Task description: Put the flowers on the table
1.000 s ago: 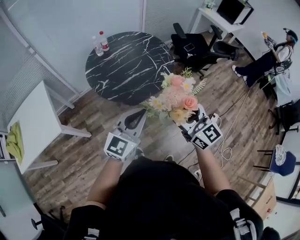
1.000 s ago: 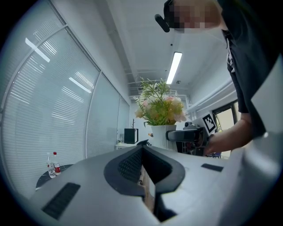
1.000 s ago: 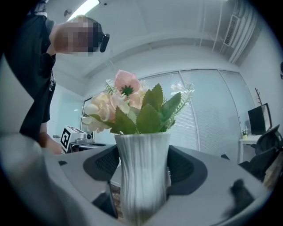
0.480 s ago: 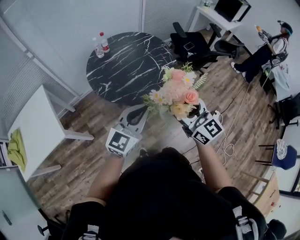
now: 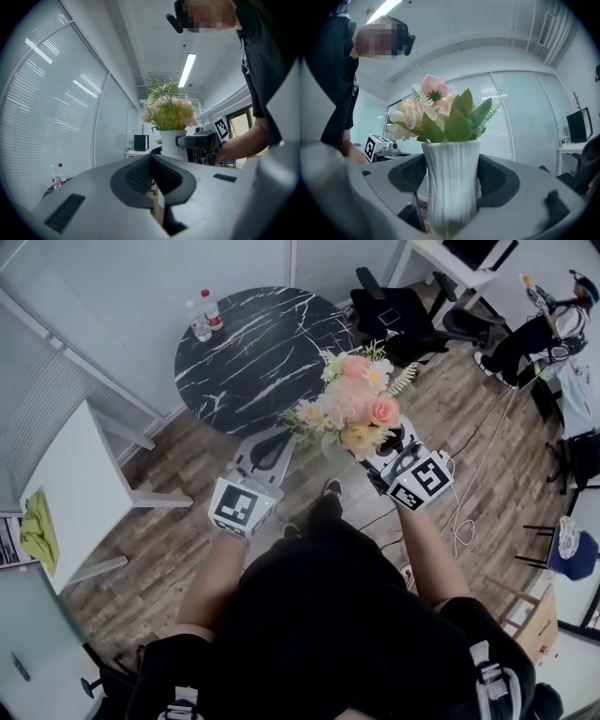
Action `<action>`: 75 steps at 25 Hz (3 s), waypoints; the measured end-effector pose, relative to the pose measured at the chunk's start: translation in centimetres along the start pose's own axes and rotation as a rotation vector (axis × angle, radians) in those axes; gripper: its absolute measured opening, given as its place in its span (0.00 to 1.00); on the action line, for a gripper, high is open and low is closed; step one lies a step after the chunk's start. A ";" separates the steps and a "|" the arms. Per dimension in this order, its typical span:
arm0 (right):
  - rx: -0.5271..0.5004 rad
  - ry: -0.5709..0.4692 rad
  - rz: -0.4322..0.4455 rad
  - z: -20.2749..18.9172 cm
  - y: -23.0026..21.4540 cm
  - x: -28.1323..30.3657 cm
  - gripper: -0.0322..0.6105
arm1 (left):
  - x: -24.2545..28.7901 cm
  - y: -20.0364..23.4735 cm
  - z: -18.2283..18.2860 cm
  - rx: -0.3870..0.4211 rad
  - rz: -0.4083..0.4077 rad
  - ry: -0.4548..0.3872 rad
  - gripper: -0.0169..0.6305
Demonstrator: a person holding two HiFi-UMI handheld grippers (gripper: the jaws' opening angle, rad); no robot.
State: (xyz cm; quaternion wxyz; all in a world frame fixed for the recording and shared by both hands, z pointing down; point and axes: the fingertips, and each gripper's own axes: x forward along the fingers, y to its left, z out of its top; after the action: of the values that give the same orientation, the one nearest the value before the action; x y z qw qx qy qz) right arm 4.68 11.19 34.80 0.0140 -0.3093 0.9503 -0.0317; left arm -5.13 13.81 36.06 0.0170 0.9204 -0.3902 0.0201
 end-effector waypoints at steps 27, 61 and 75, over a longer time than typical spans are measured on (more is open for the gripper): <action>0.030 -0.025 0.102 0.5 -20.2 6.6 0.59 | 18.1 7.7 0.2 -0.013 0.152 0.035 0.05; 0.002 -0.003 0.230 -3.2 -30.1 24.7 0.59 | 24.2 26.1 -3.4 -0.041 0.328 0.052 0.05; 0.003 0.026 0.197 -6.5 -33.3 34.3 0.59 | 26.4 34.9 -6.8 -0.069 0.314 0.014 0.05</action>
State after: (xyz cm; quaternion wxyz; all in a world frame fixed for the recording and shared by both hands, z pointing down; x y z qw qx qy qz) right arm -3.85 -35.53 43.32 0.0052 -0.2141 0.9762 -0.0357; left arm -11.98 -29.05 44.75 0.0479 0.8468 -0.5296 0.0153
